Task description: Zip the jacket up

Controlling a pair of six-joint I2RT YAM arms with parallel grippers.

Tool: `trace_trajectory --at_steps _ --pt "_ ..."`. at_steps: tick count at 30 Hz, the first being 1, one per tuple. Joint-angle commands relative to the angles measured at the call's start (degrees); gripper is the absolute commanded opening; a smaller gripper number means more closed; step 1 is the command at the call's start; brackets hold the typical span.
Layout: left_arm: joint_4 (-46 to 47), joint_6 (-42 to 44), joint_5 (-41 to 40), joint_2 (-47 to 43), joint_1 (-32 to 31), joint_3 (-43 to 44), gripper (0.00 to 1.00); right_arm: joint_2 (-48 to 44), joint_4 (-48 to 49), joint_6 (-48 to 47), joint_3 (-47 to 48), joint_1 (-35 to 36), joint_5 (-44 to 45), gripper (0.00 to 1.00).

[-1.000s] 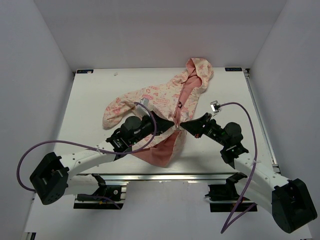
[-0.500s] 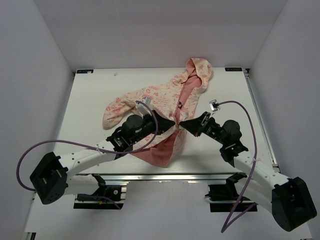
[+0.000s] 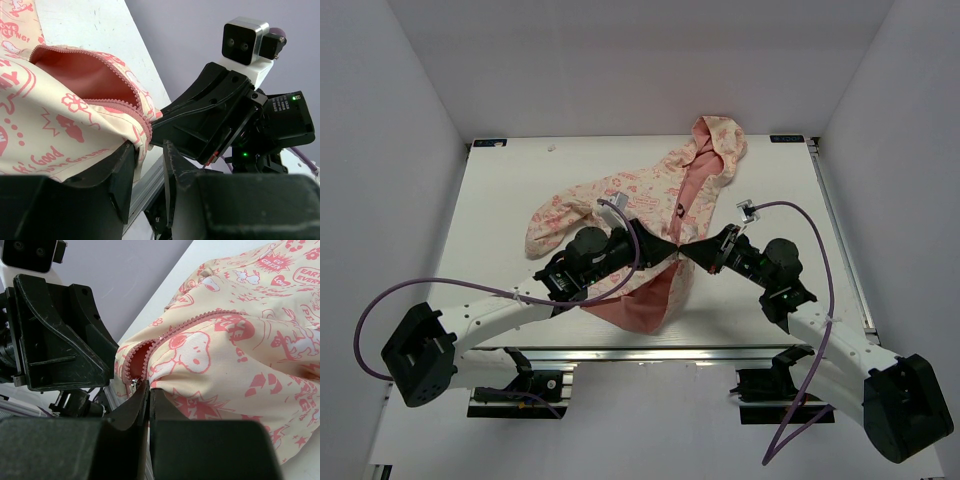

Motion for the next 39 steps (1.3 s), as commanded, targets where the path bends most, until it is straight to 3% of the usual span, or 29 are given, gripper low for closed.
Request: trace_trajectory --at_steps 1,5,11,14,17,20,21,24,30,39 --pt "-0.78 1.08 1.81 0.21 -0.41 2.36 0.39 -1.41 1.69 -0.97 2.35 0.31 0.48 0.00" --pt "-1.49 0.90 0.41 -0.50 -0.41 1.75 0.30 -1.85 0.72 -1.41 2.61 0.31 1.01 0.00" --pt "-1.84 1.96 0.58 -0.94 -0.41 1.75 0.31 -1.59 1.51 -0.18 2.61 0.39 0.92 0.00" --pt "-2.10 2.75 2.24 -0.50 -0.41 2.36 0.41 -1.50 2.13 0.17 2.87 0.39 1.18 0.00" --pt "-3.16 3.19 2.69 0.03 -0.41 2.71 0.44 -1.68 2.04 0.34 3.40 0.39 1.62 0.00" --pt "-3.77 3.28 2.95 0.12 -0.50 2.71 0.32 -1.76 1.95 0.35 3.75 0.39 1.71 0.00" --pt "-3.86 3.19 2.87 0.03 -0.50 2.71 0.21 -1.85 1.78 0.35 3.75 0.39 1.71 0.00" --pt "-4.21 3.02 2.43 -0.06 -0.41 2.89 0.00 -2.12 1.43 0.43 3.75 0.39 1.98 0.00" --pt "-0.88 3.10 2.42 -1.02 -0.41 0.70 0.00 -2.73 2.39 1.22 3.58 0.39 4.17 0.00" --pt "-5.80 5.03 6.11 2.66 -0.41 2.01 0.00 -0.71 4.59 4.39 7.18 0.39 8.12 0.00"
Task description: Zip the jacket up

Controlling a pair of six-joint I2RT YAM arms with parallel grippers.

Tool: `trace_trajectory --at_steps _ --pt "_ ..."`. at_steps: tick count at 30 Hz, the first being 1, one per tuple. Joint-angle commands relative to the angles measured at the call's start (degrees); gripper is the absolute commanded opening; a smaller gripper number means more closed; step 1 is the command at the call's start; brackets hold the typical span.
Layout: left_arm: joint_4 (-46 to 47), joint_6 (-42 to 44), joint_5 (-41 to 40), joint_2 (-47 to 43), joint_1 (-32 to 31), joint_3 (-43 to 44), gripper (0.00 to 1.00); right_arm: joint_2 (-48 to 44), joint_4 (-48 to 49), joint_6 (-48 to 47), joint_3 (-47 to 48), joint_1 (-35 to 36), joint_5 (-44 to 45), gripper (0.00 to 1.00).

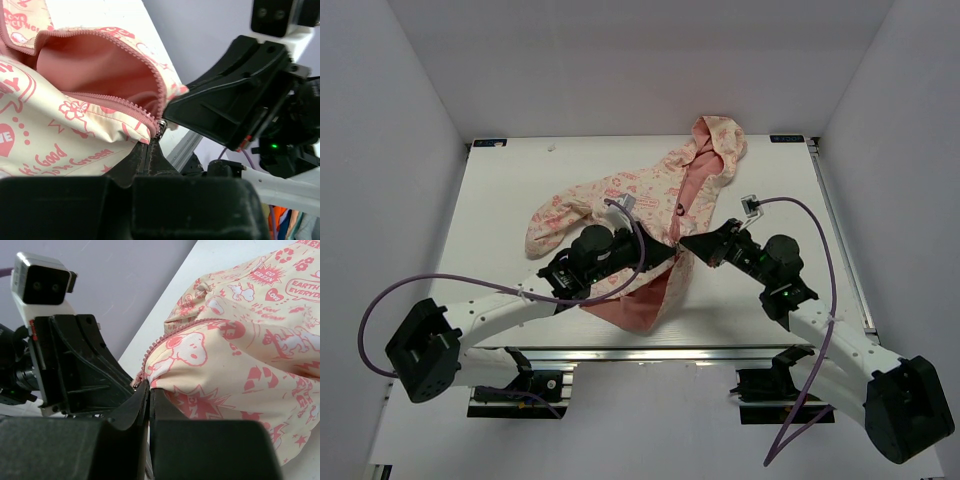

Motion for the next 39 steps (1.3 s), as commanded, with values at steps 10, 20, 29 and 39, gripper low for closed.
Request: trace_trajectory --at_steps 10,20,29,39 --pt "-3.31 1.49 8.87 2.33 -0.52 -0.60 0.00 1.04 2.34 1.70 8.22 0.04 8.74 0.00" --pt "-2.60 0.45 7.30 1.00 -0.43 -0.86 0.00 1.13 -18.21 -7.69 11.47 0.04 4.71 0.04" --pt "-4.09 -2.02 4.67 3.64 -0.26 2.56 0.00 -1.15 -39.56 -20.08 16.12 0.04 4.88 0.78" --pt "-14.73 -5.09 0.79 5.05 1.41 7.83 0.00 -5.20 -57.32 -35.80 24.03 13.88 28.71 0.89"
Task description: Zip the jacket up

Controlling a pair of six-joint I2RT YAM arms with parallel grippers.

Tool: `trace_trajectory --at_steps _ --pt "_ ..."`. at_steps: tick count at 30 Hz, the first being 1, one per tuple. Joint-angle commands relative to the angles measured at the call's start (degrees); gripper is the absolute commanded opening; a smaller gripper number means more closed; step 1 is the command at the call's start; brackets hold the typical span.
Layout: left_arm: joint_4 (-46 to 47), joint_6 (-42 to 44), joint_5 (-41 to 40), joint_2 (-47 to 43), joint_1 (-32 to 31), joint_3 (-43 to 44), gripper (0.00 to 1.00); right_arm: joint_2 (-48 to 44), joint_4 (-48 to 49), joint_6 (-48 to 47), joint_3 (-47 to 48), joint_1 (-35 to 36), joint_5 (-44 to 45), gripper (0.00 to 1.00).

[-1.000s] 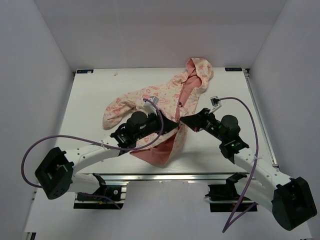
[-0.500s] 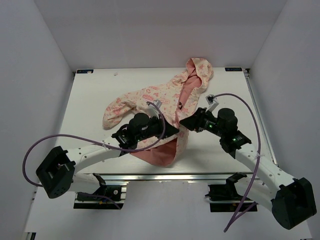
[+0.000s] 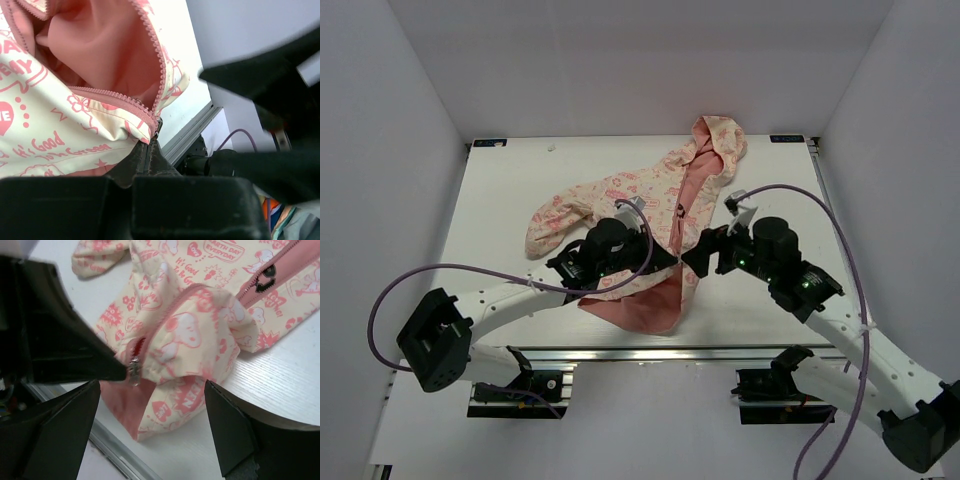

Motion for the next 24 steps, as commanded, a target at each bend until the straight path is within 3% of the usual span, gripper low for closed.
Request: trace_trajectory --at_steps 1,7,11,19,24 --pt "-3.85 -1.69 -0.98 -0.13 1.26 2.72 0.00 0.16 -8.26 -8.46 4.63 10.12 18.60 0.89" --pt "-4.73 -1.86 0.34 -1.45 1.79 3.34 0.00 4.38 -14.17 -10.93 7.62 26.12 39.87 0.89" --pt "-4.73 -2.12 1.13 -1.89 1.79 3.25 0.00 5.34 -12.06 -12.85 7.62 32.89 47.64 0.89" --pt "-3.76 -2.74 3.85 -2.33 1.79 2.55 0.00 13.86 -8.10 -14.71 8.15 37.39 57.39 0.89" --pt "-3.32 -3.00 4.73 -3.30 1.79 1.94 0.00 14.31 -1.61 -16.55 6.40 37.56 57.49 0.85"
